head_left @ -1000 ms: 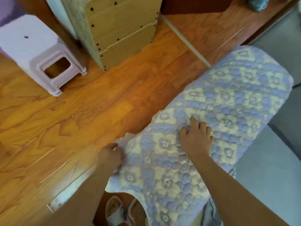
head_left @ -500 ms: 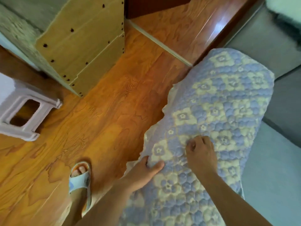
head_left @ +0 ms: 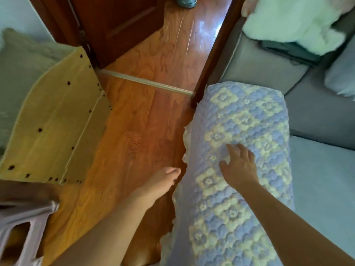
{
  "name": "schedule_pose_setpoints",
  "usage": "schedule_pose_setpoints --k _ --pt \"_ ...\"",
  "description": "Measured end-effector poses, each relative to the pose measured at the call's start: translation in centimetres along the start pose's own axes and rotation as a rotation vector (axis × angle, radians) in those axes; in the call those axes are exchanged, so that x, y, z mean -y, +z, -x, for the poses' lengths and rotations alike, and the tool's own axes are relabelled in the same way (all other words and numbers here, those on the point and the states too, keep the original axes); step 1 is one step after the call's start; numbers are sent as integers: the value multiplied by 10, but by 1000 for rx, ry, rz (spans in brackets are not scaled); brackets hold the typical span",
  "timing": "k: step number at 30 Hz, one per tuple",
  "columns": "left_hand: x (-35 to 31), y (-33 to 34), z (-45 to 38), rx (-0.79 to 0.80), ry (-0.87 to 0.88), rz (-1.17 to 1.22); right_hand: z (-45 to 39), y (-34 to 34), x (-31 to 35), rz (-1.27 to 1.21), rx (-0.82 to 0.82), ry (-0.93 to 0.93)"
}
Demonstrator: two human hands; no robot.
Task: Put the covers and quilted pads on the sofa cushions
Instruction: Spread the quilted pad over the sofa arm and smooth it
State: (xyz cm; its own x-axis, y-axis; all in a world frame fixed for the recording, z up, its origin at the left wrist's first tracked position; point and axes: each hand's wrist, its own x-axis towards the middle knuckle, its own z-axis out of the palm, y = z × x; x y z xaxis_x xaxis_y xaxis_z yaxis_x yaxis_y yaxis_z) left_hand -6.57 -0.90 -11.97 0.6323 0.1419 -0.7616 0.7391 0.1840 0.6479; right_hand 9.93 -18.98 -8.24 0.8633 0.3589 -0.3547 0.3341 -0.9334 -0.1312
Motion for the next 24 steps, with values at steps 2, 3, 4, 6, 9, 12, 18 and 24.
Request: schedule_pose_setpoints --k 2,3,4,6,9,12,18,24 --pt "-29 -5 -21 -4 -24 148 -19 3 -7 -19 44 98" --pt "-40 -8 -34 -1 -48 225 -25 7 -10 -31 38 131" --pt "-51 -11 -50 8 -62 285 -32 13 -11 -24 -19 141" --pt "-77 -12 -83 47 -60 330 -46 17 -9 21 -182 177" --pt "-125 -10 -143 136 24 314 -89 -1 2 -74 -233 289" --pt "-180 -2 -217 99 286 125 -137 -19 9 -100 -317 147" --pt "-264 -14 -315 -155 554 -429 -217 -51 32 -101 -276 105" --pt "-302 -59 -310 -46 1008 -477 -240 -83 44 -111 -370 274"
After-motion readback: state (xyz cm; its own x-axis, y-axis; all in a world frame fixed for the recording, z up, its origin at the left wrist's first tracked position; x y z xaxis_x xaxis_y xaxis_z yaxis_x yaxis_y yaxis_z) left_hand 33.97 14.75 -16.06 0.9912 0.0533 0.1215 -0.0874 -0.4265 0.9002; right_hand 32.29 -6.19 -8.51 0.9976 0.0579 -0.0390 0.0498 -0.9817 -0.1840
